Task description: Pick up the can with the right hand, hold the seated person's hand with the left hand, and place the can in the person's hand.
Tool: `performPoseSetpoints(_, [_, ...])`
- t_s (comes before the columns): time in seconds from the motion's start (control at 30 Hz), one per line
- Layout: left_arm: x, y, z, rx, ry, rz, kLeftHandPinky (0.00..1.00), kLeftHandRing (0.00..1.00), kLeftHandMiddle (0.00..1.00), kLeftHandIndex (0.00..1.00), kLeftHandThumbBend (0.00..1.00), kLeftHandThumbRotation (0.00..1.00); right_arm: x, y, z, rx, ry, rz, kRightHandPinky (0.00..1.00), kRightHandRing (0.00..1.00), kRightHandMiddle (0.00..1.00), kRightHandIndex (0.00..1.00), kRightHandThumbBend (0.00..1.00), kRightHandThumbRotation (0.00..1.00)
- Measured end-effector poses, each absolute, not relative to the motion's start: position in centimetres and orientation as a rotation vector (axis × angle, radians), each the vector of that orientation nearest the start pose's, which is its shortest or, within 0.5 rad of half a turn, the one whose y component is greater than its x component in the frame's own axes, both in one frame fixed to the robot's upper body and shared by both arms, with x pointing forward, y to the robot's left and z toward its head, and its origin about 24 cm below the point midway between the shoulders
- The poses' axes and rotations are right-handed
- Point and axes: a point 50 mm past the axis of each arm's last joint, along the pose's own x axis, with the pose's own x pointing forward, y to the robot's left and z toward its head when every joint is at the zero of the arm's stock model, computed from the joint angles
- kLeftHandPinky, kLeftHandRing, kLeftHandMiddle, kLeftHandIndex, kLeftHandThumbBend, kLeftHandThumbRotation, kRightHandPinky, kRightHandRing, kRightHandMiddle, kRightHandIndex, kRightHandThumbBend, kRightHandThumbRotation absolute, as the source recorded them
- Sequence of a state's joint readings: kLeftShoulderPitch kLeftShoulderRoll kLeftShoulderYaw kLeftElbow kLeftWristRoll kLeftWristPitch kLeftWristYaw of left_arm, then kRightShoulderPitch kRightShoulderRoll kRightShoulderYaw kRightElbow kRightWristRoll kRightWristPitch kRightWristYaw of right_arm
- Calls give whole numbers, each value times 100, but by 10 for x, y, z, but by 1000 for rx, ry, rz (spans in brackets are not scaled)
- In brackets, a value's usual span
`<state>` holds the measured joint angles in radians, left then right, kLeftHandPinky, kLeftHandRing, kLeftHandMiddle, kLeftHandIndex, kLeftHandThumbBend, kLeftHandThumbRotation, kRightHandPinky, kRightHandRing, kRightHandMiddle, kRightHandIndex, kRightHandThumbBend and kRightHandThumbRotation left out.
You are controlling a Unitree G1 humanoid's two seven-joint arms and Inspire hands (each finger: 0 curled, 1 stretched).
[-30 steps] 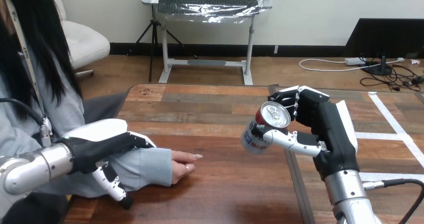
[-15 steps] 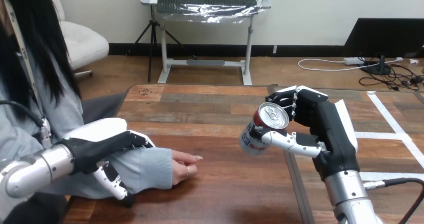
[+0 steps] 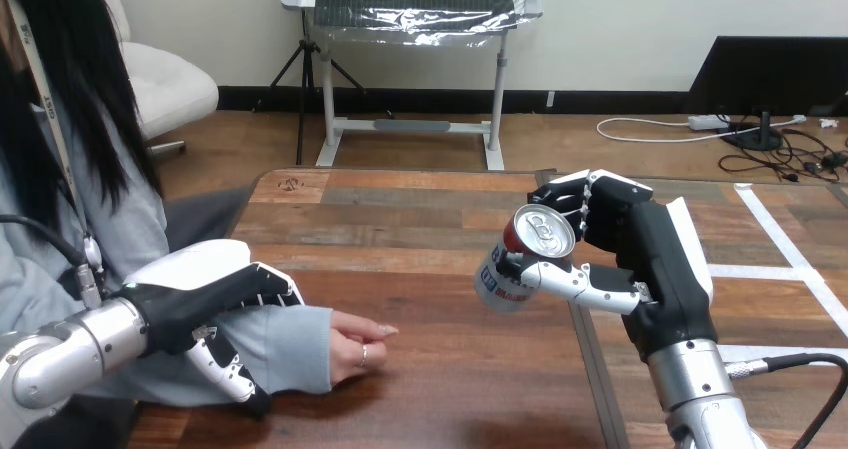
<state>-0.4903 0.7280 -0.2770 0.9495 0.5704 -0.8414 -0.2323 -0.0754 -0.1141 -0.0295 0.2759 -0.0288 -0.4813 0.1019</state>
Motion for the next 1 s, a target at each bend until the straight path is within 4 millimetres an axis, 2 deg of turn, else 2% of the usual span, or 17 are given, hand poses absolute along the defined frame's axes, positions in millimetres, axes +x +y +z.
performPoseSetpoints(0.5, [293,263,42,1235,-32,-712,30,35,41,43,94,0,260,-163,43,-158,-269,131,33,39,46,47,78,0])
performPoseSetpoints(1.0, [290,264,38,1232,-37,-700,24,29,35,36,92,0,260,-159,41,-147,-259,140,33,39,46,47,78,0])
